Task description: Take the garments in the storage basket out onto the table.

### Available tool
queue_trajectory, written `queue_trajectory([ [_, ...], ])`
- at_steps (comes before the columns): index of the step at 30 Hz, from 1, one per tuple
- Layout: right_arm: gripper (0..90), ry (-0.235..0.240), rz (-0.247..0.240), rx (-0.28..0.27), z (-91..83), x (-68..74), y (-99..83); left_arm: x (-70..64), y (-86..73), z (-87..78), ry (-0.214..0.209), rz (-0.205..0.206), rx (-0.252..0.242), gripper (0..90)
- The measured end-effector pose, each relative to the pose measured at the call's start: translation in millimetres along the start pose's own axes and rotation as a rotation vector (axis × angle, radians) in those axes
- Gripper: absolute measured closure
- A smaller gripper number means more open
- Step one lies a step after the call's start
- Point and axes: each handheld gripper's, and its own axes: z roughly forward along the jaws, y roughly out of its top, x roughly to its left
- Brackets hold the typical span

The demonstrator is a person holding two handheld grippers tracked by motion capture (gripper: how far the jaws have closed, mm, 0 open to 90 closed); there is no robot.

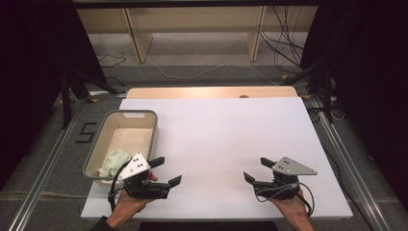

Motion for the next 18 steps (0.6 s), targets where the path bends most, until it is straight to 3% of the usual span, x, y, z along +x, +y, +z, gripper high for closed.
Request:
queue_trajectory([
  [13,22.8,0.006,0.006,-0.008,-0.3,0.5,0.4,2.7,2.7,-1.4,0.024,-0.016,-0.012,11.7],
  [17,23.5,0.014,0.008,0.000,0.0,0.5,0.4,7.1,10.5,-1.8,0.040,-0.024,-0.042,11.8],
  [18,23.5,0.016,0.005,-0.001,0.5,0.0,0.5,9.5,15.4,-1.5,0.050,-0.041,-0.051,11.8],
])
